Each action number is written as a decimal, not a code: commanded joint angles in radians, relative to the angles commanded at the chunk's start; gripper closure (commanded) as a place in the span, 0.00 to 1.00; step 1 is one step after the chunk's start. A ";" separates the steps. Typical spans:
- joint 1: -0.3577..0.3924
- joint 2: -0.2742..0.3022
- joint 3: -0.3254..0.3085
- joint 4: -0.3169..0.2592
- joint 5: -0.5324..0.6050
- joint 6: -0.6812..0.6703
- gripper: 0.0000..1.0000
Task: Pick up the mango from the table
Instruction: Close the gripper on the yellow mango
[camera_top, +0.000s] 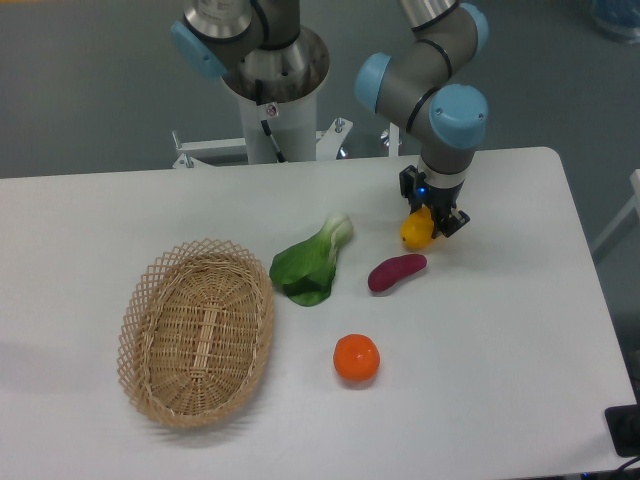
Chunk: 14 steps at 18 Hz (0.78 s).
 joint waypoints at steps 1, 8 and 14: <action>0.002 0.002 0.003 0.000 0.000 0.003 0.50; 0.017 0.047 0.080 -0.077 -0.150 -0.023 0.49; -0.044 0.098 0.126 -0.092 -0.221 -0.228 0.49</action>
